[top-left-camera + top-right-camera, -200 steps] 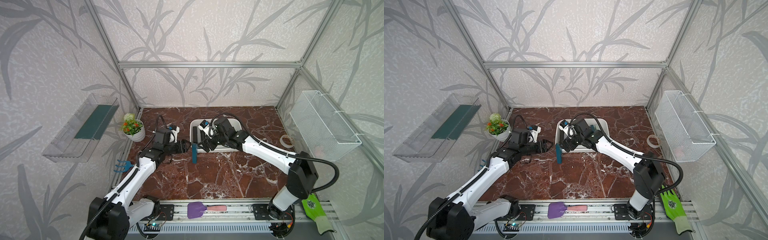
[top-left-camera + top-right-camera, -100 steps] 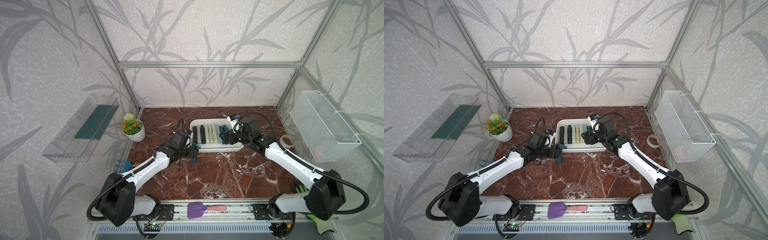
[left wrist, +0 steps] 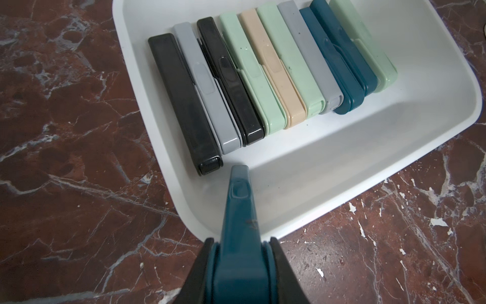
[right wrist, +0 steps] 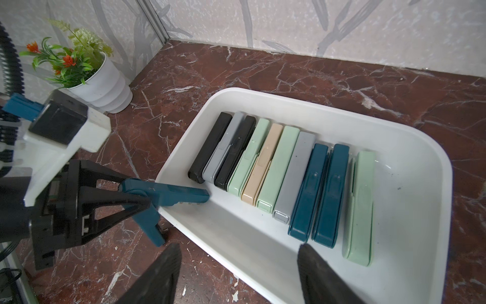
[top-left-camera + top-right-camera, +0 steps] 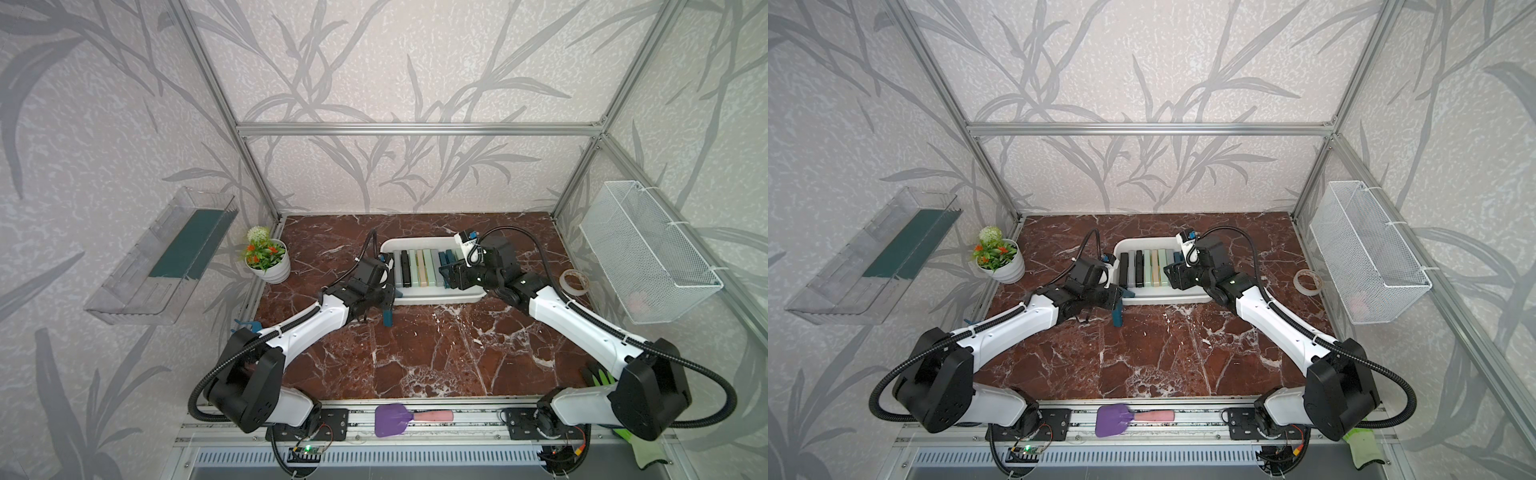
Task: Put the pruning pliers into the storage box
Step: Pick up the pruning pliers from the storage box.
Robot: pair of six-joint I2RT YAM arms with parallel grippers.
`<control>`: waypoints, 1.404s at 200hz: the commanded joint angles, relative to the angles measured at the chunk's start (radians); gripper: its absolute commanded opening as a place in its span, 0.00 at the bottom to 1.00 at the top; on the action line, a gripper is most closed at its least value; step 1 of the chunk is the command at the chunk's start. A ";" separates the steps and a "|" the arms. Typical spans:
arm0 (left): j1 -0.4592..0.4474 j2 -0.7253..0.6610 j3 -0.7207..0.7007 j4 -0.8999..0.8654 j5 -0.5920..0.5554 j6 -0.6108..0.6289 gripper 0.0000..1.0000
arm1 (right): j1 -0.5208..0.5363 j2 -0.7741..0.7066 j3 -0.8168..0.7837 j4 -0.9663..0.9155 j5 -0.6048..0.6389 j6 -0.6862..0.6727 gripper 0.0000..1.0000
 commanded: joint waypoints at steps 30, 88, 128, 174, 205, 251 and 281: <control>-0.014 -0.084 0.107 -0.102 -0.046 0.016 0.00 | -0.010 -0.009 0.006 0.015 0.003 0.003 0.71; -0.010 -0.176 0.305 -0.327 -0.057 0.018 0.00 | -0.002 -0.051 -0.014 0.008 -0.206 -0.183 0.91; 0.035 -0.184 0.410 -0.396 0.083 0.011 0.00 | 0.110 -0.153 -0.177 0.275 -0.114 -0.339 0.99; 0.052 -0.142 0.497 -0.457 0.213 -0.006 0.00 | 0.254 -0.063 -0.155 0.412 -0.026 -0.447 0.99; 0.051 -0.140 0.500 -0.459 0.244 -0.020 0.00 | 0.281 -0.002 -0.111 0.485 -0.086 -0.414 0.99; 0.051 -0.150 0.503 -0.455 0.272 -0.032 0.00 | 0.290 0.080 -0.053 0.537 -0.095 -0.395 0.99; 0.051 -0.151 0.504 -0.452 0.295 -0.036 0.00 | 0.289 0.110 -0.028 0.535 -0.107 -0.368 0.99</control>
